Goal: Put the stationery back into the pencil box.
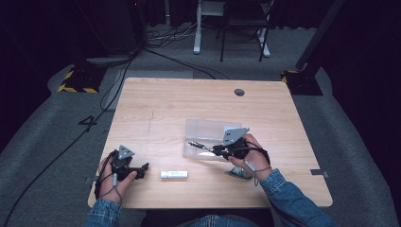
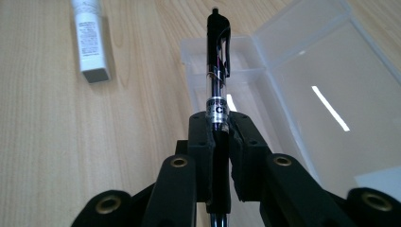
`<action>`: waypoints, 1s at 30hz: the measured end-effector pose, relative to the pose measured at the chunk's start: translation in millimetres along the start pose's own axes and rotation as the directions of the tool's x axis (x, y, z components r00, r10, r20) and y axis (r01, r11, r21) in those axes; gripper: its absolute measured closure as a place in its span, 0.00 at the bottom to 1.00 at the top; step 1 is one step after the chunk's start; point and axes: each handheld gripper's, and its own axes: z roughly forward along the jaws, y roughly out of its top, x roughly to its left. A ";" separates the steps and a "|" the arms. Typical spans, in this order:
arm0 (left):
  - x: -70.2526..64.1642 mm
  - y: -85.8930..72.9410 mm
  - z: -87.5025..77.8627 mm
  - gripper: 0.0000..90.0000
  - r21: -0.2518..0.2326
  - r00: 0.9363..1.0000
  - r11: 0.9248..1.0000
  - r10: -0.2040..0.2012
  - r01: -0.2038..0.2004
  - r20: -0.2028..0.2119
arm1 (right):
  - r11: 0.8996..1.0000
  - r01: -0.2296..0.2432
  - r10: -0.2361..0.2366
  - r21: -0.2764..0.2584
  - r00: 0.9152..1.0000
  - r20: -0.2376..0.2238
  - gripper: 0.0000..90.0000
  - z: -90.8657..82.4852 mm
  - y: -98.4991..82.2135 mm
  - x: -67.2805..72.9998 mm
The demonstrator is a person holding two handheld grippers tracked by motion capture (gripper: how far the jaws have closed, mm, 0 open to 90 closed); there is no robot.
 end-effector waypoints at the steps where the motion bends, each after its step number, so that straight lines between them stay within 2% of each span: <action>1: 0.0 0.0 0.1 0.13 -0.001 1.000 1.000 0.000 0.000 0.001 | 1.000 -0.003 0.003 0.008 1.000 0.012 0.89 -1.7 -2.1 -4.6; 8: 0.1 0.1 0.0 0.13 0.001 1.000 1.000 0.001 -0.001 0.001 | 0.999 -0.025 0.023 0.039 0.999 0.034 0.89 2.0 -10.8 -15.4; 19: 0.0 0.1 -0.2 0.13 0.002 1.000 1.000 0.001 -0.001 0.000 | 0.995 -0.019 0.013 0.100 0.998 0.064 0.89 11.8 -21.5 -25.2; 30: -0.1 0.1 -0.2 0.13 0.003 1.000 1.000 0.000 0.000 0.000 | 0.993 -0.013 0.004 0.118 0.997 0.078 0.89 16.3 -26.4 -28.3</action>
